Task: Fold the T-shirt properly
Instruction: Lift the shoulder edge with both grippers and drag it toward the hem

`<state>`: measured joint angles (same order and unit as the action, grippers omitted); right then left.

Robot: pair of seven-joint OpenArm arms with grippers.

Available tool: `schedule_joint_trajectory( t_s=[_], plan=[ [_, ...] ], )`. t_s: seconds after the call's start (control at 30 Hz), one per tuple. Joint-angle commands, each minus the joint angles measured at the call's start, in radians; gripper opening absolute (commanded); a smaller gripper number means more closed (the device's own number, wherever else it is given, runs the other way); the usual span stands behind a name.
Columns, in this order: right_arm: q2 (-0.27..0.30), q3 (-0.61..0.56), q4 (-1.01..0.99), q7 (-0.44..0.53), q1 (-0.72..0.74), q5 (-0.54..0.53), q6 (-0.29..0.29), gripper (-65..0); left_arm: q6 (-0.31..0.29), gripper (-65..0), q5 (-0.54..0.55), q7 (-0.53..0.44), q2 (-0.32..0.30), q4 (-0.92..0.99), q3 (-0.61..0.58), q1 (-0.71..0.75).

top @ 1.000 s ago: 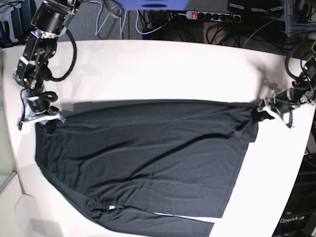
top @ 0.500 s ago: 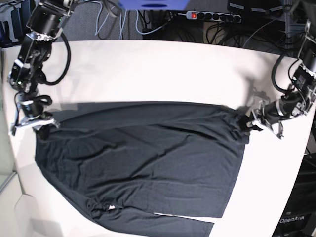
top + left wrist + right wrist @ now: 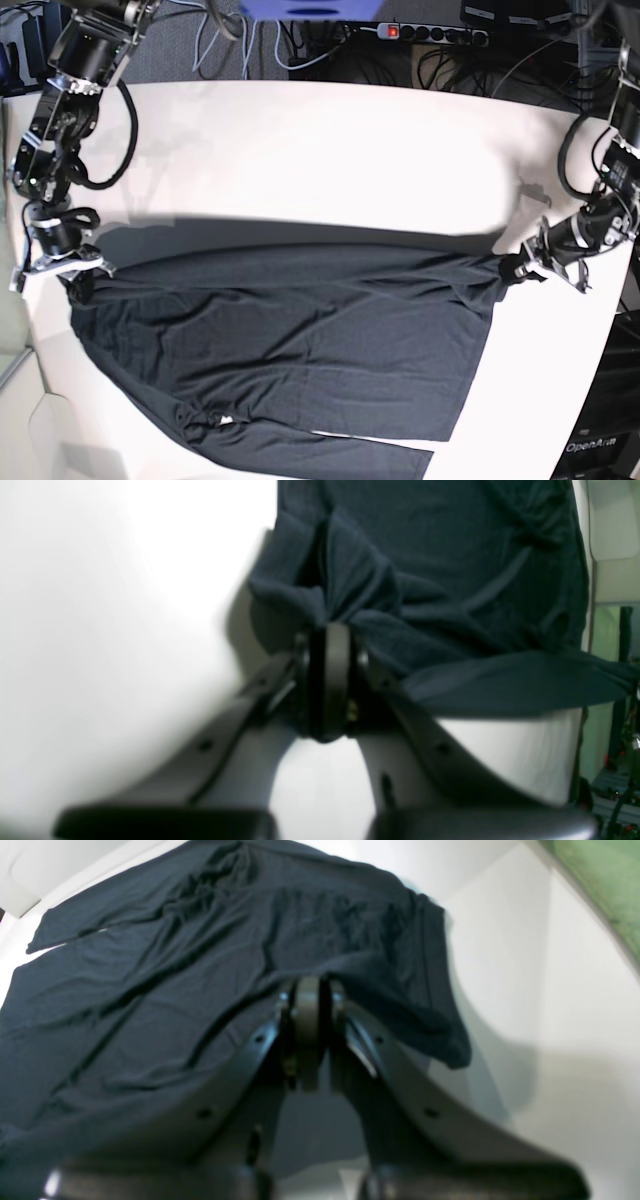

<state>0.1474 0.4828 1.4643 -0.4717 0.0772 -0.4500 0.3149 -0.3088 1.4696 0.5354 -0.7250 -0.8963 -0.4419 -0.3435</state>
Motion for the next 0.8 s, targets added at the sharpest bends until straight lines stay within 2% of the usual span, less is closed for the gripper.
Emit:
schedule_joint_trajectory(
  t_s=[0.0,0.17,0.4,0.53,0.77],
  plan=[
    [0.016,0.001,0.020,0.029,0.019,-0.011,0.005,-64.8,0.001,-65.0,0.014,-0.025,-0.021,-0.010,0.012,-0.042],
    [0.016,0.000,0.019,0.029,0.040,-0.011,0.005,-64.8,0.073,-65.0,0.014,-0.031,-0.020,-0.008,0.012,-0.102],
    [0.037,-0.065,0.019,0.035,0.042,-0.011,0.005,-64.8,0.179,-65.0,0.014,-0.031,0.031,0.004,0.013,-0.197],
    [0.047,-0.066,0.017,0.035,0.055,-0.010,0.005,-64.8,0.207,-65.0,0.014,-0.024,0.057,0.036,0.013,-0.231],
    [0.087,-0.086,0.016,0.037,0.082,-0.010,0.005,-64.8,0.208,-65.0,0.014,-0.022,0.058,0.092,0.013,-0.242]
  ],
)
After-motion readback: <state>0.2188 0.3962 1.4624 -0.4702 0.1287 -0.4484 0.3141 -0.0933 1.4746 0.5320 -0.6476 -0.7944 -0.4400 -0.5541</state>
